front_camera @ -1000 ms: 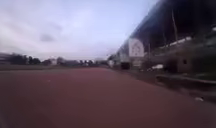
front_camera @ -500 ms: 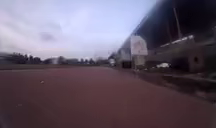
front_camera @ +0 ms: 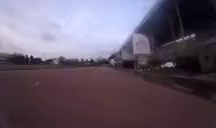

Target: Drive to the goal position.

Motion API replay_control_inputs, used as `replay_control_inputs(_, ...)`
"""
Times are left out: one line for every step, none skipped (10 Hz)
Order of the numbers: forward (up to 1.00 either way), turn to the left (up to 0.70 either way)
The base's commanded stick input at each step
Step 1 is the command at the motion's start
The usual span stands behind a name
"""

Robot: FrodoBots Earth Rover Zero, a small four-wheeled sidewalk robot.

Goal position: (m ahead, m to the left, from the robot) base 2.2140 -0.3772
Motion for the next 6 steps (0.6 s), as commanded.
replay_control_inputs(0.70, 0.00)
replay_control_inputs(0.70, 0.00)
replay_control_inputs(0.70, 0.00)
replay_control_inputs(0.70, 0.00)
replay_control_inputs(0.70, 0.00)
replay_control_inputs(0.70, 0.00)
